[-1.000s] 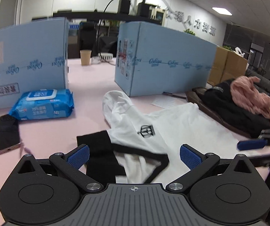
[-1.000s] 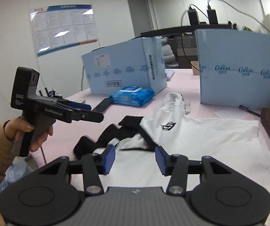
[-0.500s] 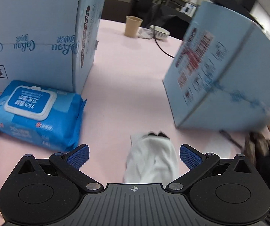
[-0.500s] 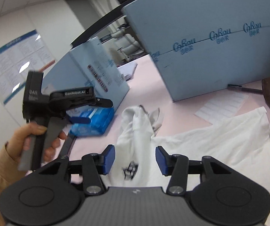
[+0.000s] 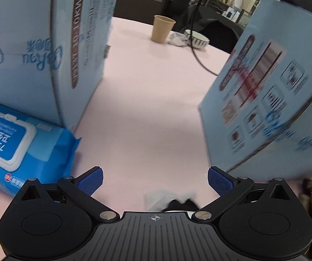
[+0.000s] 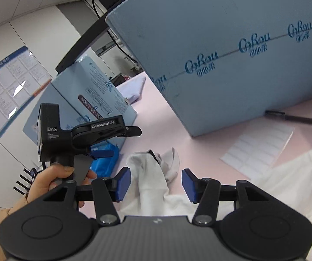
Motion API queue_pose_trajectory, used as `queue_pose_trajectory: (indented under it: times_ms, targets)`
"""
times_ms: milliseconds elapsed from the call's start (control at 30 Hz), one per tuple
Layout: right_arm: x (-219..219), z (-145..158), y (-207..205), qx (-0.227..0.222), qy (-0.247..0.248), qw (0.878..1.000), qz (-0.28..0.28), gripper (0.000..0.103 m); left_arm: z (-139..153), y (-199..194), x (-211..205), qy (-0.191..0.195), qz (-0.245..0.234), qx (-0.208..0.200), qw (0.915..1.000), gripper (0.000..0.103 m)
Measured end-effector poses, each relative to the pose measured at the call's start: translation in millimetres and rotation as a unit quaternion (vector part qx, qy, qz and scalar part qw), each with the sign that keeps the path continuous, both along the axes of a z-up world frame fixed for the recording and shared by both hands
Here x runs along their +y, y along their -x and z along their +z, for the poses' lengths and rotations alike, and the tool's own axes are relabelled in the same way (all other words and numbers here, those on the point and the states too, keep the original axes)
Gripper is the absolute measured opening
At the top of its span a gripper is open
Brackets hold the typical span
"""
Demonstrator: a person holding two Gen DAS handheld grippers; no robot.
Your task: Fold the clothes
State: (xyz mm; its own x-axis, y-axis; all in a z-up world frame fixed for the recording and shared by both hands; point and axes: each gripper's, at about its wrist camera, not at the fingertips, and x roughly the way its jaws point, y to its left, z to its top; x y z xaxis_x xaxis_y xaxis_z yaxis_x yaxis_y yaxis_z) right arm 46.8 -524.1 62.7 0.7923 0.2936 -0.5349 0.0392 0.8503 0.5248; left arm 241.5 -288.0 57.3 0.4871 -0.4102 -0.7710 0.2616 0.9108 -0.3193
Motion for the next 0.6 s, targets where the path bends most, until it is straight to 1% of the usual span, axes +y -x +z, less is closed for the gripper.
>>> queue_pose_trajectory:
  times_ms: [67, 100, 133, 233, 333, 467, 500, 600]
  targets:
    - [-2.0, 4.0, 0.7, -0.005, 0.018, 1.0, -0.003, 0.056, 3.9, -2.4, -5.1, -0.018, -0.01, 0.009, 0.9997, 0.103]
    - [-3.5, 6.5, 1.8, -0.009, 0.03, 1.0, -0.006, 0.056, -0.9, -3.0, -8.6, -0.024, -0.014, 0.016, 0.9995, 0.103]
    - [-4.7, 7.7, 3.3, -0.011, 0.033, 0.999, -0.008, 0.058, -7.0, -3.4, -12.3, -0.03, -0.019, 0.024, 0.9991, 0.103]
    - [-12.4, 5.3, 6.3, -0.013, 0.042, 0.999, -0.022, 0.059, -25.4, -4.6, -23.3, -0.047, -0.032, 0.048, 0.9972, 0.103]
    - [-19.3, -4.7, 6.4, -0.009, 0.025, 0.999, -0.019, 0.059, -40.1, -5.7, -33.9, -0.068, -0.054, 0.073, 0.9935, 0.103]
    - [-20.8, -11.1, 0.3, -0.006, 0.032, 0.999, -0.01, 0.059, -52.6, -2.8, -43.2, -0.106, -0.088, 0.093, 0.9861, 0.103]
    - [-19.9, -13.5, -2.9, -0.004, 0.03, 1.0, -0.006, 0.059, -54.4, -1.6, -43.6, -0.112, -0.095, 0.092, 0.9849, 0.103]
    - [-15.8, -20.1, -10.9, 0.004, 0.031, 1.0, 0.002, 0.059, -57.4, 9.0, -44.7, -0.128, -0.115, 0.065, 0.9831, 0.102]
